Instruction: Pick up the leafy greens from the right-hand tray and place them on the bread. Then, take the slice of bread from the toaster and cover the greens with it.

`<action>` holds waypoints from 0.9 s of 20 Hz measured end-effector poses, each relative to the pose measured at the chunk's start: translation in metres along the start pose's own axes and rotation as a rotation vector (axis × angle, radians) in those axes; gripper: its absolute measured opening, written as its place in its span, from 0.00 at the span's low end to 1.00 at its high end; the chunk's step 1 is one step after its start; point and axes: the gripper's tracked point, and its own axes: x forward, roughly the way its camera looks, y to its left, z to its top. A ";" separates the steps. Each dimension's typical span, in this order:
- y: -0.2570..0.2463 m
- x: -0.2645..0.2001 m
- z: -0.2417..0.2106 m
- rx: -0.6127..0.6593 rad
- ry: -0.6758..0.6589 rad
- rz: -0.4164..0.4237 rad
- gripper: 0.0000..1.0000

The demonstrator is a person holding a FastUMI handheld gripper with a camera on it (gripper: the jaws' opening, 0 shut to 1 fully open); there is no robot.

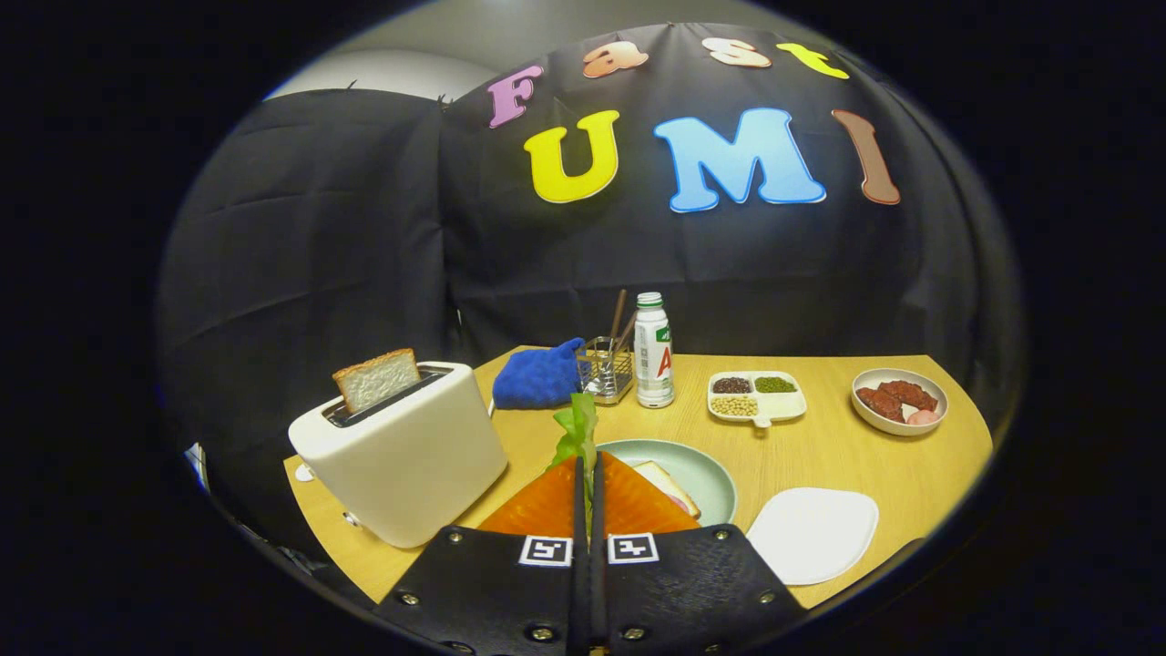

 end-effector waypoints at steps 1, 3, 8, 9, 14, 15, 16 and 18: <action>0.003 0.003 -0.005 -0.002 0.011 0.005 0.00; -0.001 0.006 -0.012 -0.005 0.025 -0.003 0.00; -0.023 0.013 -0.030 0.017 0.061 -0.057 0.00; -0.028 0.014 -0.033 0.009 0.068 -0.076 0.00; -0.046 0.021 -0.059 -0.047 0.127 -0.142 0.00; -0.046 0.023 -0.064 -0.043 0.138 -0.143 0.00; -0.048 0.024 -0.066 -0.039 0.145 -0.147 0.01; -0.054 0.025 -0.070 -0.052 0.156 -0.168 0.01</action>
